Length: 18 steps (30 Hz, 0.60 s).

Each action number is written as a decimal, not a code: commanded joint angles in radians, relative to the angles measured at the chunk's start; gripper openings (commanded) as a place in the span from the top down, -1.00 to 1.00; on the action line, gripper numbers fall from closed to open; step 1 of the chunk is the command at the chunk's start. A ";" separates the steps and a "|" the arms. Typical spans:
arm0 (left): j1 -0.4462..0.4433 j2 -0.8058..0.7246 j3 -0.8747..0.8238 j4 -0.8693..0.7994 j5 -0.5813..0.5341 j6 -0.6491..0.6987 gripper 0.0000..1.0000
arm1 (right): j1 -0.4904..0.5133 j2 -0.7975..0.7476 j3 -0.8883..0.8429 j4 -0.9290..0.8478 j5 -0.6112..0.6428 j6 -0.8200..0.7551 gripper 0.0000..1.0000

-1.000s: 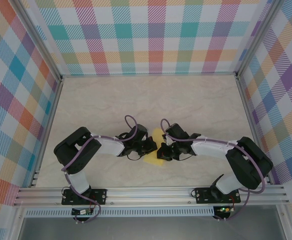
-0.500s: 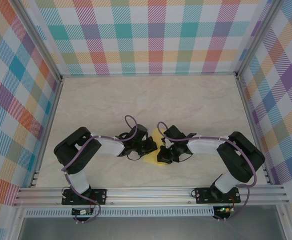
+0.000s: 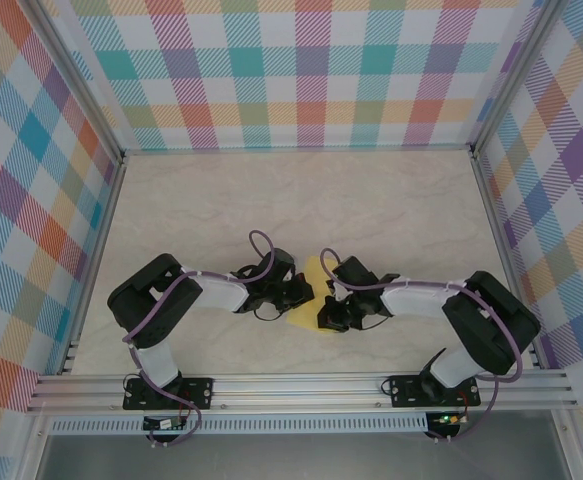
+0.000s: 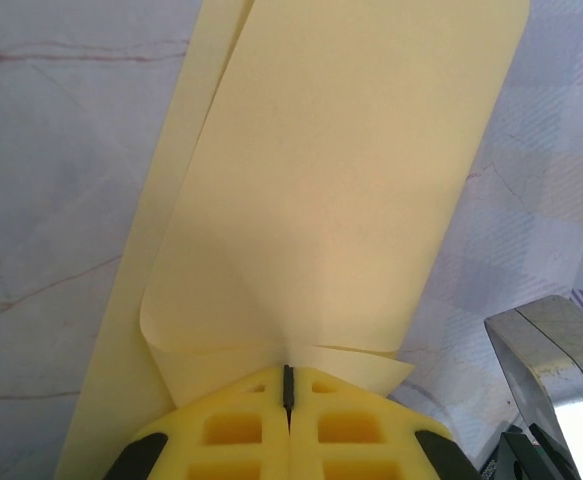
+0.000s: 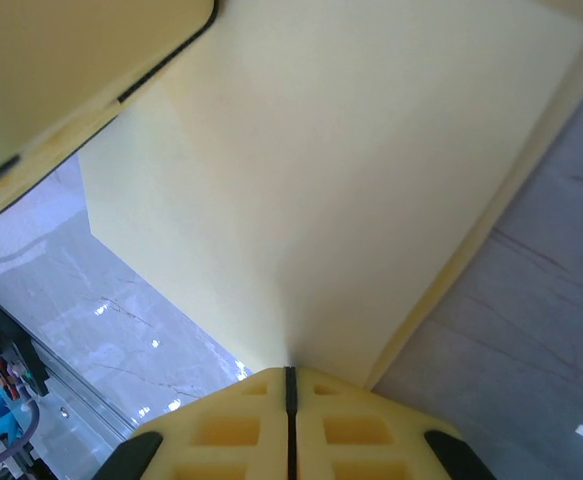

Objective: Fold a paper plane with a square sheet of paper (pick it up from the middle)
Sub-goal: Fold the triangle a second time at the center of the table.

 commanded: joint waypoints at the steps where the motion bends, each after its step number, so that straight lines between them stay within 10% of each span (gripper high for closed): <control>1: -0.004 0.063 -0.034 -0.133 -0.062 0.006 1.00 | 0.007 -0.003 -0.048 -0.059 0.004 -0.013 0.89; 18: -0.004 0.070 -0.027 -0.134 -0.054 0.014 1.00 | 0.007 -0.082 -0.149 -0.054 -0.024 -0.098 0.91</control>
